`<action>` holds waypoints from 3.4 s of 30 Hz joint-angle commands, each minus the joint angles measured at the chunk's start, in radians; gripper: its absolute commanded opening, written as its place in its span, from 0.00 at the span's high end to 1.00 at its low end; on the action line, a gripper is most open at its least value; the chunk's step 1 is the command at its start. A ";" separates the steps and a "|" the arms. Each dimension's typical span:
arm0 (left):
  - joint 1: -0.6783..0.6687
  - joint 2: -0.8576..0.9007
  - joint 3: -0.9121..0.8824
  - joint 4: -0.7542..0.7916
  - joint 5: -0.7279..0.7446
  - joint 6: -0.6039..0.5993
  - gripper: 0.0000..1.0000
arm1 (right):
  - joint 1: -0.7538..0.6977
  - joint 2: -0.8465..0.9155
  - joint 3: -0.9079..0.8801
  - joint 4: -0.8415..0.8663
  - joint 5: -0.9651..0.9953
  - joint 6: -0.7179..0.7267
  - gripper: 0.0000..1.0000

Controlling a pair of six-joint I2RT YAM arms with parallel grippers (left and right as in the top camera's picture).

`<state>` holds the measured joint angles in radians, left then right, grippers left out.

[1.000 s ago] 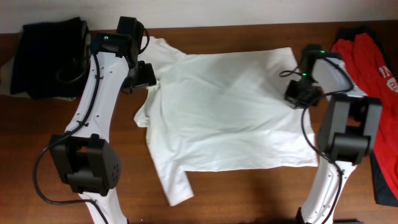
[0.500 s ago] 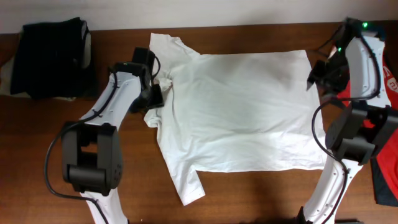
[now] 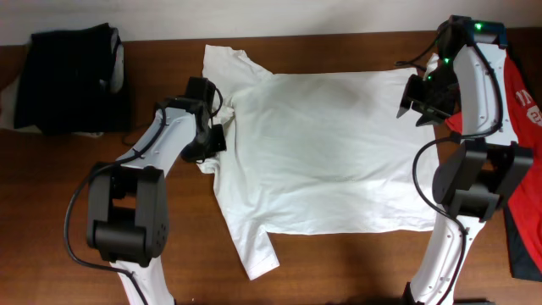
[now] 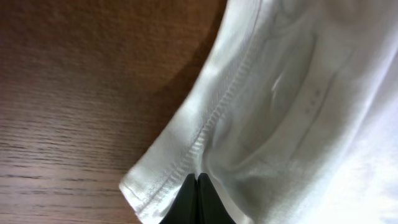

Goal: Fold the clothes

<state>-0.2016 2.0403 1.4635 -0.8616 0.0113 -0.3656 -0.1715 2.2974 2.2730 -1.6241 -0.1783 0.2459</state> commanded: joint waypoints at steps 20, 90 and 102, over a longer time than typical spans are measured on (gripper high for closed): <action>0.162 0.083 -0.013 -0.142 -0.167 -0.078 0.99 | 0.036 -0.007 0.015 -0.009 0.060 -0.010 0.50; 0.167 0.088 -0.004 0.072 -0.134 0.023 0.99 | 0.089 -0.002 -0.497 0.326 0.275 0.152 0.69; 0.319 0.088 -0.004 -0.006 -0.177 -0.015 0.99 | 0.018 -0.002 -0.520 0.347 0.307 0.152 0.70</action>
<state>0.0975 2.1014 1.4624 -0.8639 -0.1474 -0.3630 -0.1429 2.2978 1.7721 -1.2858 0.1047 0.3920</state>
